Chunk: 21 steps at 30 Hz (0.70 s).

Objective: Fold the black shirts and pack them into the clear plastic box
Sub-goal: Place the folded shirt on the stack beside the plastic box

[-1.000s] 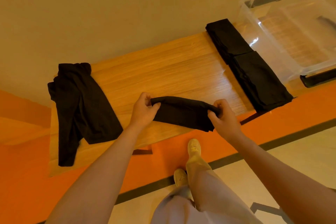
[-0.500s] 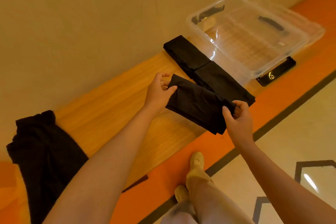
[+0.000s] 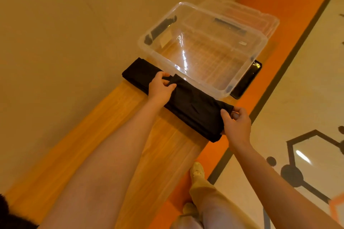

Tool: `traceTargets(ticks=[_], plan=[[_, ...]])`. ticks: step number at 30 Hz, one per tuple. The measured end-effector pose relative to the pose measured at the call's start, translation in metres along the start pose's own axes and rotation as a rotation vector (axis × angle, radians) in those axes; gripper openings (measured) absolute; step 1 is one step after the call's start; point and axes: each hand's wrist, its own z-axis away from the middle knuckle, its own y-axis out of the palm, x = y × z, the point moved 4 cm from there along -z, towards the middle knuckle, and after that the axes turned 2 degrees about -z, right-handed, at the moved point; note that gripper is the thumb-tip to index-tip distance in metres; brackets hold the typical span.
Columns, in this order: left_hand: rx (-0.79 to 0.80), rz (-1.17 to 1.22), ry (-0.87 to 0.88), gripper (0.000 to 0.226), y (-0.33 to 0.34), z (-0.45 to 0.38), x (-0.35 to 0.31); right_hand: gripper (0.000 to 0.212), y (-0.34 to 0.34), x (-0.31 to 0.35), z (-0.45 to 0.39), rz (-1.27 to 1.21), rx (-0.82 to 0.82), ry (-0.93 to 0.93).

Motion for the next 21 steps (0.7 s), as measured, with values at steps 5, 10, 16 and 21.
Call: traceTargets(ticks=[5,10,16,21], plan=[[0.032,0.026,-0.045,0.037,0.012,-0.018,0.004,0.017,-0.001,-0.006,-0.009,0.011,-0.026,0.050],[-0.014,-0.229,0.038,0.041,0.012,-0.016,0.006,0.031,-0.003,0.002,0.001,0.207,-0.062,-0.120],[-0.158,-0.643,0.769,0.032,0.029,0.032,-0.001,0.036,0.004,0.014,0.015,0.713,0.020,-0.744],[0.111,-0.766,0.656,0.060,0.058,0.036,0.025,0.051,0.023,-0.011,0.010,0.903,0.234,-0.749]])
